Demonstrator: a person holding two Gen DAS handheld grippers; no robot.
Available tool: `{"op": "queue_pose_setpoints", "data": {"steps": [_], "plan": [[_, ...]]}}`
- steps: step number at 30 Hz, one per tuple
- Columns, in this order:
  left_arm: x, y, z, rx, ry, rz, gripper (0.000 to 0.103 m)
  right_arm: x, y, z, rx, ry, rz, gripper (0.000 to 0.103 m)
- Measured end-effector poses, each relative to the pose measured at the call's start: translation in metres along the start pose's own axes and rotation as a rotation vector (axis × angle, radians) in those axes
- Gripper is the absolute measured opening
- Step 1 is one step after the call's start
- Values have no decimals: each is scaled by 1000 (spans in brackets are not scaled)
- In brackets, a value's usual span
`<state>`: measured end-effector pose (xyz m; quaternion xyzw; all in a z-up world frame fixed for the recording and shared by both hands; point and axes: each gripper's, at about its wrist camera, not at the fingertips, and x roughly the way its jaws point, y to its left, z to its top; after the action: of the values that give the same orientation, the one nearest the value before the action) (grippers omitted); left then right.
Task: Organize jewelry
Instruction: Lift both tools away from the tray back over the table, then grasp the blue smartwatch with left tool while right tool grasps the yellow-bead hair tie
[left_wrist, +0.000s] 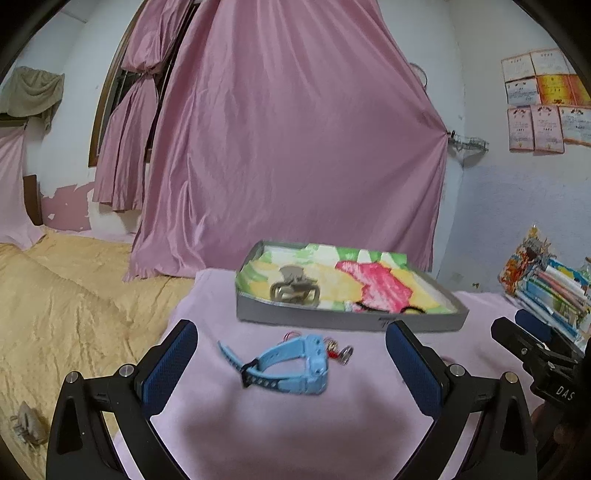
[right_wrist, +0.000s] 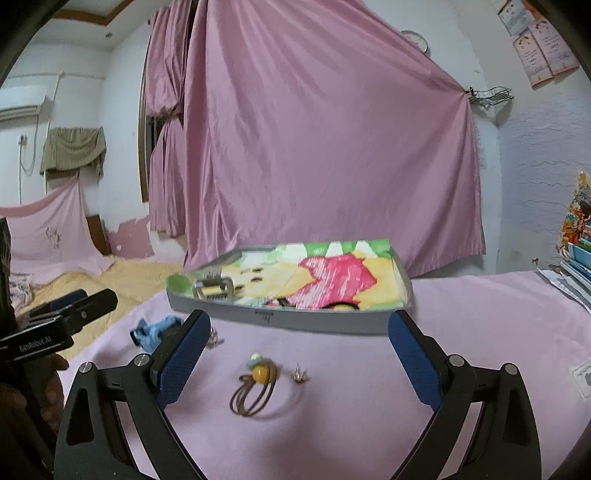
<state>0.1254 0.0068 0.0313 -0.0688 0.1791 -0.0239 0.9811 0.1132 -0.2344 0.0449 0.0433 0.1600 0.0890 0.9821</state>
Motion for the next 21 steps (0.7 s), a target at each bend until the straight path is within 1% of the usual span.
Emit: {"op": "queue_pose_setpoints", "data": {"steps": [4, 6, 12, 15, 17, 19, 21], "plan": [[4, 9, -7, -7, 45, 8, 102, 9, 2, -6, -14, 69, 2, 95], [6, 12, -9, -21, 63, 2, 102, 10, 4, -6, -23, 78, 2, 95], [17, 19, -12, -58, 123, -5, 102, 22, 9, -6, -47, 151, 9, 95], [22, 19, -12, -65, 154, -12, 102, 29, 11, -6, -50, 205, 12, 95], [27, 19, -11, -72, 178, -25, 102, 34, 11, -7, -44, 227, 16, 95], [32, 21, -11, -91, 204, -60, 102, 37, 10, -7, -35, 243, 27, 95], [36, 23, -12, -114, 224, -78, 102, 40, 9, -9, -24, 263, 36, 94]]}}
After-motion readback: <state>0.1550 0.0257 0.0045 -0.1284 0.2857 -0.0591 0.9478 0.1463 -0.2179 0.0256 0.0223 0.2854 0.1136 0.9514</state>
